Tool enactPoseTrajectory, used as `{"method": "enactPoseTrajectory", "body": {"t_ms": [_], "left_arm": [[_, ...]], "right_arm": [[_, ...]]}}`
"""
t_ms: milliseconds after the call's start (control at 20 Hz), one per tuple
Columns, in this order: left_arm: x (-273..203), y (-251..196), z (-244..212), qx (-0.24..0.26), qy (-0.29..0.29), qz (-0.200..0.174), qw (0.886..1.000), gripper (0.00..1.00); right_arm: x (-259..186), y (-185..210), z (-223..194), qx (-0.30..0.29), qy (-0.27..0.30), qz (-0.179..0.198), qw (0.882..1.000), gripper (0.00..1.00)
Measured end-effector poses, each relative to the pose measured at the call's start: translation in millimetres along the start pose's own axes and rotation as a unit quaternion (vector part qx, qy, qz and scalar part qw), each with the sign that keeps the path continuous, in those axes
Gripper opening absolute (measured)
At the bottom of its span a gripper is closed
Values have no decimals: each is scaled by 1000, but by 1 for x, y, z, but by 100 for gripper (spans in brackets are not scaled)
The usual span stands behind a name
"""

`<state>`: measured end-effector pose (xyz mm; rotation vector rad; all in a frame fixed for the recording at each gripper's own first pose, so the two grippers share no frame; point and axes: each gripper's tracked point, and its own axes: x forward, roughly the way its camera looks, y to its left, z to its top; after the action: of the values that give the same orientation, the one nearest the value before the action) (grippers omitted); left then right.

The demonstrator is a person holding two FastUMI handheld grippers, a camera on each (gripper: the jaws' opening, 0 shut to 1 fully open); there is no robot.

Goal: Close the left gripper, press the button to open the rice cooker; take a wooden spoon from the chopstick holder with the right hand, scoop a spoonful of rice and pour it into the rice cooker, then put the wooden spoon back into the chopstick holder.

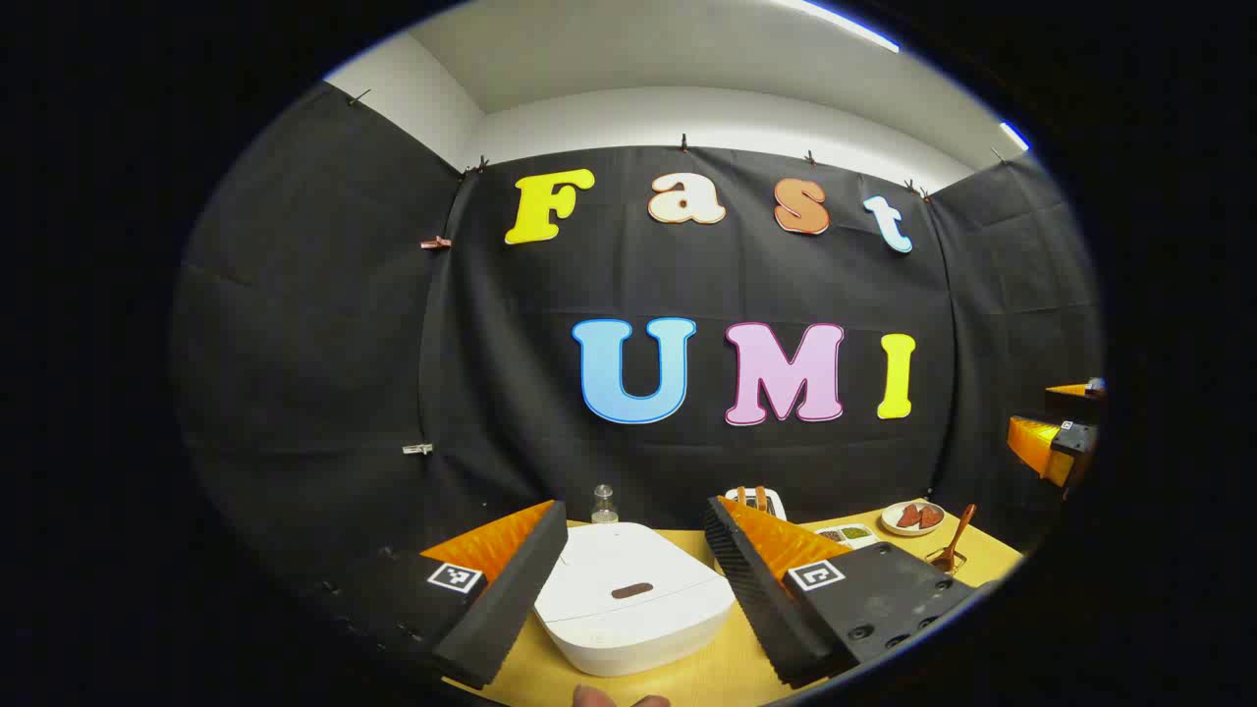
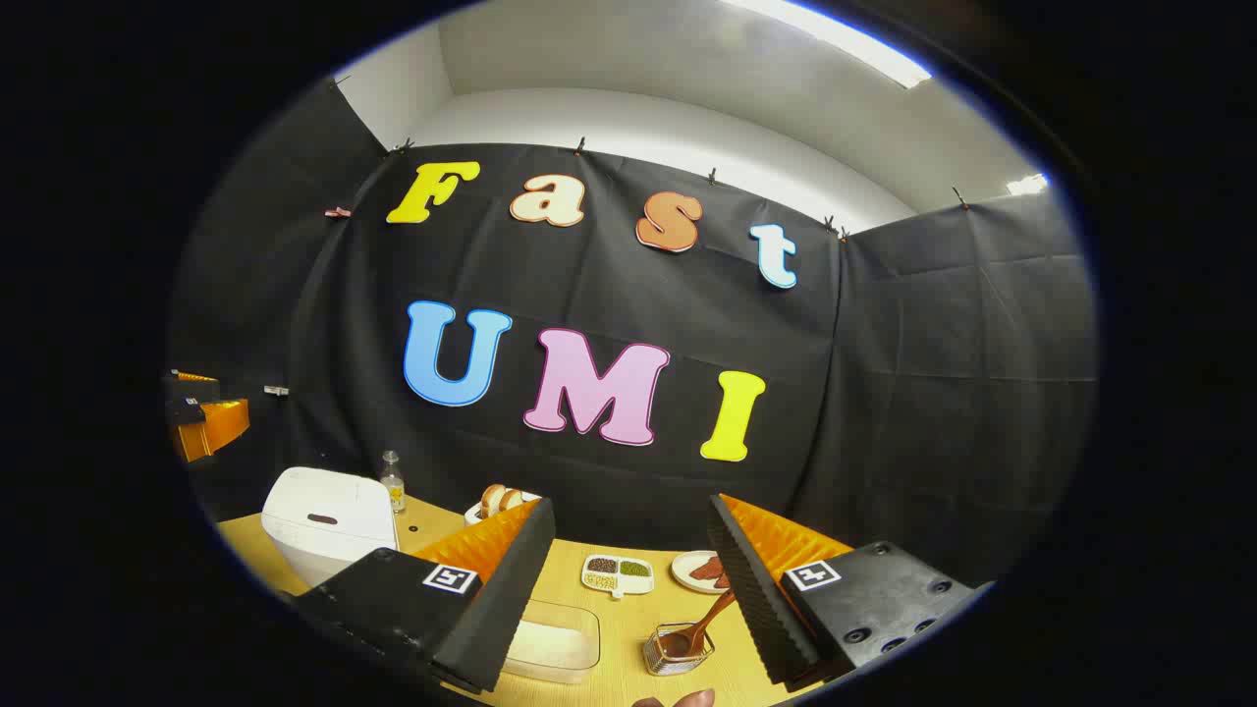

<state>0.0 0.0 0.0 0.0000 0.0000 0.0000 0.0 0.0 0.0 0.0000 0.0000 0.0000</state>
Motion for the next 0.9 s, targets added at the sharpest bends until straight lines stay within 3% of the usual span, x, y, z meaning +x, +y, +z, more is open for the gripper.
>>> {"method": "enactPoseTrajectory", "body": {"t_ms": [900], "left_arm": [[7,-8,5,14,-8,-13,1000,97]], "right_arm": [[7,-4,4,-3,-1,-4,1000,98]]}}
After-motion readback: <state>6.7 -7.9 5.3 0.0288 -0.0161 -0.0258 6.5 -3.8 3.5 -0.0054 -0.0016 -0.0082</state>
